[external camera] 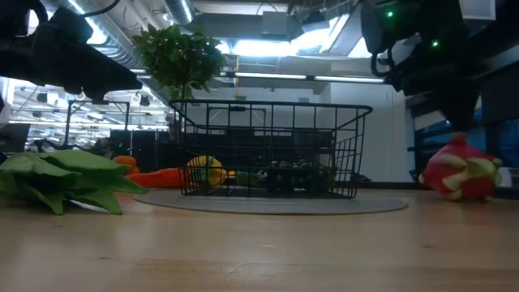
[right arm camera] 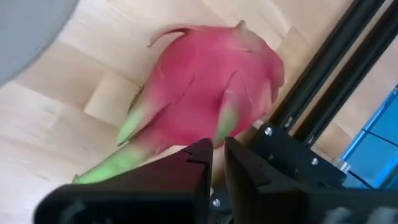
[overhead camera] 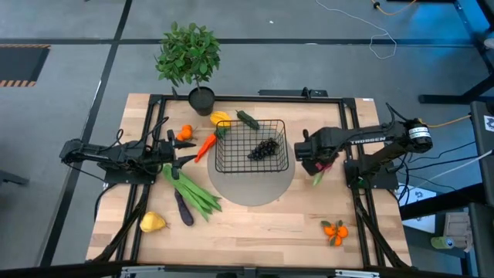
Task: Build produce basket
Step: Move the dragon fruit to the middle right side of the table, then put the top oranges into the black wire basket
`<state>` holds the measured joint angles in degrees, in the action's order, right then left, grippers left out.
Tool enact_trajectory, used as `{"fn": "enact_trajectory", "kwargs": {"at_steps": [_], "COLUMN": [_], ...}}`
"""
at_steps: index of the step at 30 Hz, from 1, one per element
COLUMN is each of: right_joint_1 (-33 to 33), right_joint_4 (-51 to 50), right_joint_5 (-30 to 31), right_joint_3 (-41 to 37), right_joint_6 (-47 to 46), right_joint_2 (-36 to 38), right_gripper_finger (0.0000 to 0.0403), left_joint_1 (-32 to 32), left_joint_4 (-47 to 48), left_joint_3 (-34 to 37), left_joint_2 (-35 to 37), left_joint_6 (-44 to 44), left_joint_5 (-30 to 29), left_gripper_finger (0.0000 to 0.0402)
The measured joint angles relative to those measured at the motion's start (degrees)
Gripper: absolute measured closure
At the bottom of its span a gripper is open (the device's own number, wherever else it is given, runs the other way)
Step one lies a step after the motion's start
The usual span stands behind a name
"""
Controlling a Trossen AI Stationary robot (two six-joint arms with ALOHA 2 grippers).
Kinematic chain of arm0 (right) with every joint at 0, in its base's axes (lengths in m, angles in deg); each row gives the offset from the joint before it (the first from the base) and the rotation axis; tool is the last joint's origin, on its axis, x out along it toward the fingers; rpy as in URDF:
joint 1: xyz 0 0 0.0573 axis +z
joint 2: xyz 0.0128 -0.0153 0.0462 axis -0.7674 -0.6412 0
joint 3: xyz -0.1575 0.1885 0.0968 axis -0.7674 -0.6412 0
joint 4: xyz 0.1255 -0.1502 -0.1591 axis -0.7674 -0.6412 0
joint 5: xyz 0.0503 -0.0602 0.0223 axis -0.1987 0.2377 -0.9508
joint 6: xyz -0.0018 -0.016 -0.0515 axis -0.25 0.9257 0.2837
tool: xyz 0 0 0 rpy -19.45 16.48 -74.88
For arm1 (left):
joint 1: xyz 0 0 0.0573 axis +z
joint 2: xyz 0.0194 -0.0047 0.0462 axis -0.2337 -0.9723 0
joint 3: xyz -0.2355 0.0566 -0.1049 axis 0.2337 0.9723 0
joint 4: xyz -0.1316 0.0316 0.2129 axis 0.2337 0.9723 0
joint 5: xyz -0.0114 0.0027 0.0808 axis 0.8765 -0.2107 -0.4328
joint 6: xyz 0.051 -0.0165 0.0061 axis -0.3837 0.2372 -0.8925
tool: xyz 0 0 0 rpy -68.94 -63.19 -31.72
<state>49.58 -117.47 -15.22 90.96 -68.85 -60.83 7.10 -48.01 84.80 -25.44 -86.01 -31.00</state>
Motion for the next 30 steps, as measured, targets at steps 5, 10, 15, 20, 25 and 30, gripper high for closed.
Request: {"fn": "enact_trajectory", "kwargs": {"at_steps": [5,10,15,20,25,30], "right_joint_1": [0.0,0.0,0.2,0.4,0.4,0.2], "right_joint_4": [-1.4,-5.9,-7.4,-7.0,-5.0,-3.4], "right_joint_5": [-1.1,-0.4,7.7,20.2,35.7,53.3], "right_joint_3": [1.5,8.1,15.9,21.3,23.0,23.0], "right_joint_6": [0.3,1.7,4.0,7.8,12.3,12.0], "right_joint_2": [0.0,0.0,0.0,0.0,0.0,0.0], "right_gripper_finger": [0.0363,0.0363,0.0363,0.0363,0.0363,0.0363], "left_joint_1": [0.0,0.0,0.0,0.0,0.0,0.0], "left_joint_4": [0.0,-0.4,-3.9,-4.9,-4.9,-5.3], "left_joint_3": [0.0,0.0,0.0,0.0,0.0,0.0], "left_joint_2": [0.0,0.0,0.0,0.0,0.0,0.0], "left_joint_6": [0.2,0.2,0.2,0.3,2.2,4.8], "left_joint_5": [0.0,0.0,4.9,11.8,13.9,10.8], "left_gripper_finger": [0.0211,0.0211,0.0211,0.0211,0.0211,0.0211]}}
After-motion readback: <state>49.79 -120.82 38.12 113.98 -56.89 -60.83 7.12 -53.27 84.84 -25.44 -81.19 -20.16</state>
